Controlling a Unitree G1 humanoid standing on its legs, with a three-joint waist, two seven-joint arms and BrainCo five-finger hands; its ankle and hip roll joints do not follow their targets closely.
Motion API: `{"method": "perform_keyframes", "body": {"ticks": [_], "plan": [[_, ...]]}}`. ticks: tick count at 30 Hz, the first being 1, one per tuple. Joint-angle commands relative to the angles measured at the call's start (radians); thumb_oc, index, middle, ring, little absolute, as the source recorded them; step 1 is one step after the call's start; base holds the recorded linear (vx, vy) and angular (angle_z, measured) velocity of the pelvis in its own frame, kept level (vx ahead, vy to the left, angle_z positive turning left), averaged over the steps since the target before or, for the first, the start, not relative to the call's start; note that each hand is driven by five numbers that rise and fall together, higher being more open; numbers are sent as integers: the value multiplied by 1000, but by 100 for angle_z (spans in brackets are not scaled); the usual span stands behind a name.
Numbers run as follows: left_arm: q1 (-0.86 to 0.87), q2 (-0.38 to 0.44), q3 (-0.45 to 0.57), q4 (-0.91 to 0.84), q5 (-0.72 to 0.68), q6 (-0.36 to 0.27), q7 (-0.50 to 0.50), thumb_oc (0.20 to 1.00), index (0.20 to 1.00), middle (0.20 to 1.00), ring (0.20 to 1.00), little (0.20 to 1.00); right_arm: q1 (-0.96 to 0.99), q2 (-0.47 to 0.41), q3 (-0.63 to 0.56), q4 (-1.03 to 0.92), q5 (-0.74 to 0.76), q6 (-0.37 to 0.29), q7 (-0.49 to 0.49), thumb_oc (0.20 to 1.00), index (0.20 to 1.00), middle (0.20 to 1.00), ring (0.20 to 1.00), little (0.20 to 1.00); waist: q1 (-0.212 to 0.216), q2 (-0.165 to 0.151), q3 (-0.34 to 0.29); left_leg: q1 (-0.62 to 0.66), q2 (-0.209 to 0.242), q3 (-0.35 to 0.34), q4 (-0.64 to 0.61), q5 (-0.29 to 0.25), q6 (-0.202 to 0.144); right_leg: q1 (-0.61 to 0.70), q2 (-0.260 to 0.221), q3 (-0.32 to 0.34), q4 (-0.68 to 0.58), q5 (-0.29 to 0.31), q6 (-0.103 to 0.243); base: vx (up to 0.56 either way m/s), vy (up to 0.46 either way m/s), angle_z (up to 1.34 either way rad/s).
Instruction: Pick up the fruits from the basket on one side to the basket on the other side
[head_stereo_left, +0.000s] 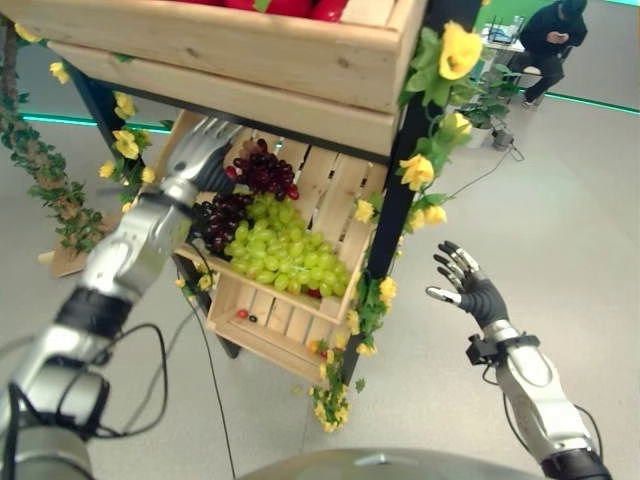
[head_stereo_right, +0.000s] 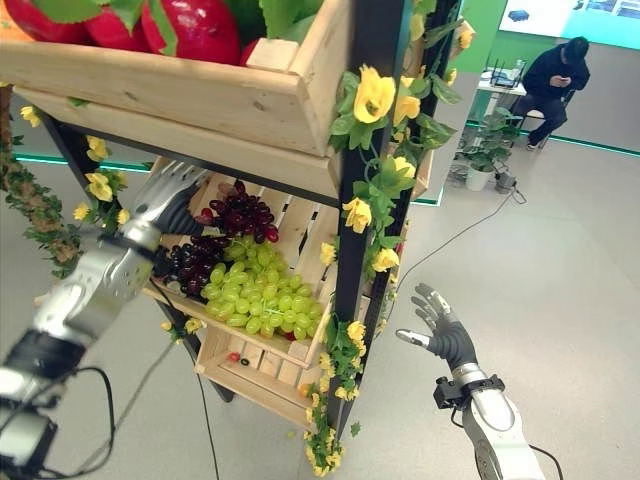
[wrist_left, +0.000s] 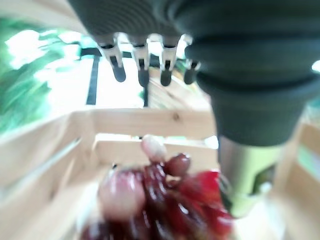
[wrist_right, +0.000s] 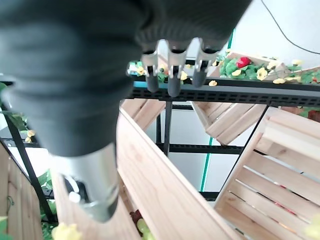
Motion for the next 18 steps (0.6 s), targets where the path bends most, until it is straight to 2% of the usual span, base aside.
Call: {"method": "perform_keyframes", "body": {"ticks": [1, 2, 4, 5, 8, 9, 10, 11, 16, 18], "plan": [[-22, 15, 43, -31, -177, -50, -21, 1000, 1000, 1000, 1000, 1000, -61, 11, -88, -50, -23, -62, -15, 1000, 1000, 1000, 1000, 1000, 34, -13, 16, 1, -24, -26, 114, -169, 31, 6, -62, -68, 80, -111, 101, -13, 72, 3], [118, -53, 108, -82, -297, -64, -59, 1000, 1000, 1000, 1000, 1000, -60, 25, -113, -45, -30, -63, -20, 1000, 1000, 1000, 1000, 1000, 47, -11, 19, -4, -32, -27, 118, -172, 39, 2, -69, -66, 82, -108, 100, -16, 76, -1], [168, -75, 128, -103, -349, -73, -82, 1000, 1000, 1000, 1000, 1000, -61, 28, -123, -45, -36, -64, -24, 1000, 1000, 1000, 1000, 1000, 52, -9, 20, -8, -34, -27, 120, -173, 42, 0, -72, -65, 84, -107, 102, -21, 74, -1], [262, -114, 153, -141, -427, -85, -127, 1000, 1000, 1000, 1000, 1000, -58, 38, -147, -50, -43, -66, -26, 1000, 1000, 1000, 1000, 1000, 66, -8, 26, -14, -42, -31, 124, -175, 48, -4, -79, -66, 86, -104, 103, -32, 72, 5], [347, -149, 175, -175, -494, -92, -165, 1000, 1000, 1000, 1000, 1000, -48, 43, -164, -51, -50, -73, -27, 1000, 1000, 1000, 1000, 1000, 76, -8, 28, -25, -47, -37, 132, -177, 52, -10, -85, -67, 92, -103, 104, -37, 58, 11], [410, -185, 191, -187, -556, -99, -200, 1000, 1000, 1000, 1000, 1000, -41, 43, -183, -47, -60, -80, -29, 1000, 1000, 1000, 1000, 1000, 87, -13, 35, -37, -54, -46, 145, -181, 55, -16, -88, -71, 99, -103, 104, -30, 26, 16], [413, -185, 192, -189, -558, -98, -202, 1000, 1000, 1000, 1000, 1000, -40, 42, -183, -46, -60, -81, -29, 1000, 1000, 1000, 1000, 1000, 87, -12, 33, -38, -54, -46, 147, -182, 55, -17, -89, -71, 100, -103, 105, -69, 62, 13], [456, -213, 189, -185, -634, -103, -249, 1000, 1000, 1000, 1000, 1000, -37, 47, -199, -43, -58, -91, -33, 1000, 1000, 1000, 1000, 1000, 95, -17, 42, -51, -63, -52, 168, -188, 58, -22, -93, -73, 110, -104, 106, -40, 39, 7], [499, -236, 177, -188, -687, -115, -285, 1000, 1000, 1000, 1000, 1000, -30, 57, -226, -28, -42, -116, -41, 1000, 1000, 1000, 1000, 1000, 106, -26, 57, -83, -83, -60, 238, -220, 67, -37, -108, -76, 144, -107, 112, -65, 88, 2], [504, -234, 150, -215, -703, -123, -308, 1000, 1000, 1000, 1000, 1000, -22, 65, -236, -32, -42, -128, -46, 1000, 1000, 1000, 1000, 1000, 99, -27, 78, -95, -95, -51, 258, -230, 78, -63, -121, -64, 163, -91, 124, -132, 155, -2]]}}
